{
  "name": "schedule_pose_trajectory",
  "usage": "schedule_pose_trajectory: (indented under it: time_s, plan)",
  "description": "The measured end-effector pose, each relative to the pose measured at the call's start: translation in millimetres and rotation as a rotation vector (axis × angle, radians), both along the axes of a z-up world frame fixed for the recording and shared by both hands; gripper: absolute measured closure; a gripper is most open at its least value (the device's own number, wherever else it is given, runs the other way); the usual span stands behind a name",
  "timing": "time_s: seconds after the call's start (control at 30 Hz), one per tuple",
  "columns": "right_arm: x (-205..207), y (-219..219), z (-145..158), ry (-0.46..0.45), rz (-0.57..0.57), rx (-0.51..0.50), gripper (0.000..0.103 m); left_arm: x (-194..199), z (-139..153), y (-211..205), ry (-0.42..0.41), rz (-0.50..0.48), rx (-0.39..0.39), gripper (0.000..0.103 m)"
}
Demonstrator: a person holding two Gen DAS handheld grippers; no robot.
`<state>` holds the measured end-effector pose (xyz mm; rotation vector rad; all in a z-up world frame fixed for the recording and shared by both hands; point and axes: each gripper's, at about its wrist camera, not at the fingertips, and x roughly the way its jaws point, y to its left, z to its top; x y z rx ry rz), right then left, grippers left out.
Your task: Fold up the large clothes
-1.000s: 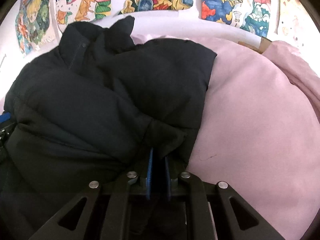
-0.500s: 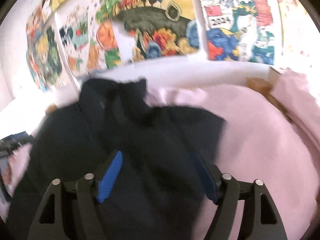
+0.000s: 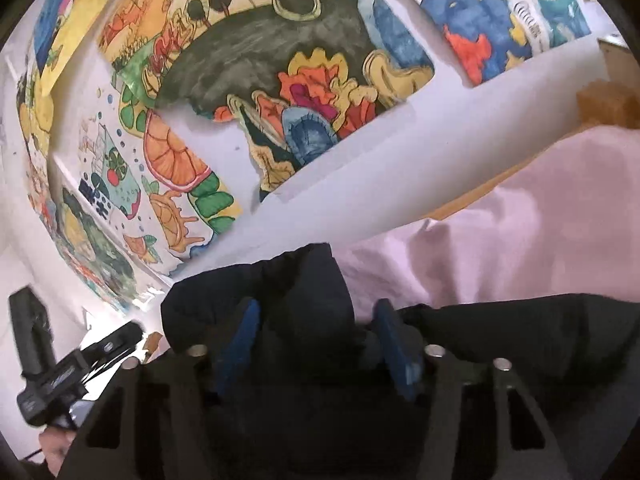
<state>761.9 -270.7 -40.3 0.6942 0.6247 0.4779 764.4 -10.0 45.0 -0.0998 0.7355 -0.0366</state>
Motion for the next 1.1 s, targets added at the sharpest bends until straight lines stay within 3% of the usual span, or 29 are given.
schedule_pose_trajectory:
  time_s: [0.03, 0.07, 0.1, 0.13, 0.17, 0.2, 0.33, 0.43, 0.73, 0.93, 1.1]
  plan:
    - [1, 3, -2, -0.005, 0.006, -0.008, 0.053, 4, -4, 0, -0.001, 0.012, -0.007, 0.011]
    - [3, 6, -5, -0.009, 0.013, -0.019, 0.057, 6, -8, 1, 0.000, 0.020, -0.020, 0.023]
    - [3, 9, -8, -0.010, 0.018, -0.030, 0.063, 9, -11, 2, 0.006, 0.022, -0.038, 0.046]
    - [4, 11, -10, -0.005, 0.018, -0.047, 0.067, 13, -16, 5, 0.024, 0.019, -0.075, 0.060]
    - [3, 12, -12, -0.010, 0.019, -0.050, 0.073, 17, -20, 7, 0.049, 0.001, -0.111, 0.084]
    - [2, 12, -14, -0.014, 0.022, -0.047, 0.079, 17, -21, 6, 0.054, -0.007, -0.114, 0.089]
    - [-5, 6, -16, -0.016, 0.029, -0.023, 0.084, 1, -15, 7, -0.015, -0.035, -0.101, 0.094]
    - [-14, 3, -10, -0.036, 0.038, -0.045, 0.086, -15, -8, 18, -0.035, -0.024, -0.165, 0.096]
    - [-65, -9, 19, -0.124, 0.095, -0.122, 0.087, -84, 21, 30, -0.095, -0.082, -0.188, 0.098]
    - [-120, 11, 28, -0.232, 0.140, -0.325, 0.088, -125, 13, 42, -0.083, -0.099, -0.207, 0.098]
    - [-145, 26, 15, -0.240, 0.178, -0.438, 0.087, -141, -12, 54, -0.069, -0.099, -0.227, 0.098]
